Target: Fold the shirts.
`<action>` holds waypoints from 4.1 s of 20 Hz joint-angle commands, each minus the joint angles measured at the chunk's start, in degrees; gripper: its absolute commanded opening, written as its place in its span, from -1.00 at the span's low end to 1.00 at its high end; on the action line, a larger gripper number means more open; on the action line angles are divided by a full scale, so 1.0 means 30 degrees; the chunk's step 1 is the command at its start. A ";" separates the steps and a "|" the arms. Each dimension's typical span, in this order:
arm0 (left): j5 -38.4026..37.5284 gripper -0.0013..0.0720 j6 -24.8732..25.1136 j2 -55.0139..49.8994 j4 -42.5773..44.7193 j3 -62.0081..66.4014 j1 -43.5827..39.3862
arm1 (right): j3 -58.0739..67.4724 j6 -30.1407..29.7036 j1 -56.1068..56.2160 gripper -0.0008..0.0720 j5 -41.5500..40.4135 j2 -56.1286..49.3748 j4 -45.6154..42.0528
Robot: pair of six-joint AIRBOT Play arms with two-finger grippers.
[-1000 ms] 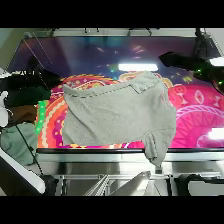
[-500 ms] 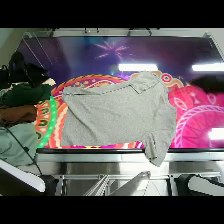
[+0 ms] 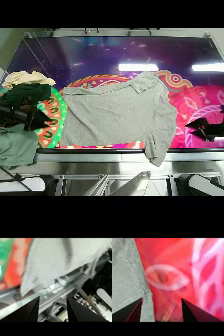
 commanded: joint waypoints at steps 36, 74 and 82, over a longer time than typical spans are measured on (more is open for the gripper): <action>-0.3708 -0.92 0.5639 1.0499 -2.2025 0.3942 -0.0699 | 0.8080 -0.3446 0.0350 -0.95 0.5952 0.9559 2.0181; 0.2259 -0.04 0.2572 -1.2451 -1.3959 1.8782 -0.4437 | 1.1999 -0.8830 0.7774 0.13 -0.7810 -0.8094 1.6079; -0.2929 -0.98 -0.0022 -1.0659 -1.3959 1.7493 -0.1982 | 1.1737 -0.3453 0.3526 -0.44 0.1231 -0.6805 0.8065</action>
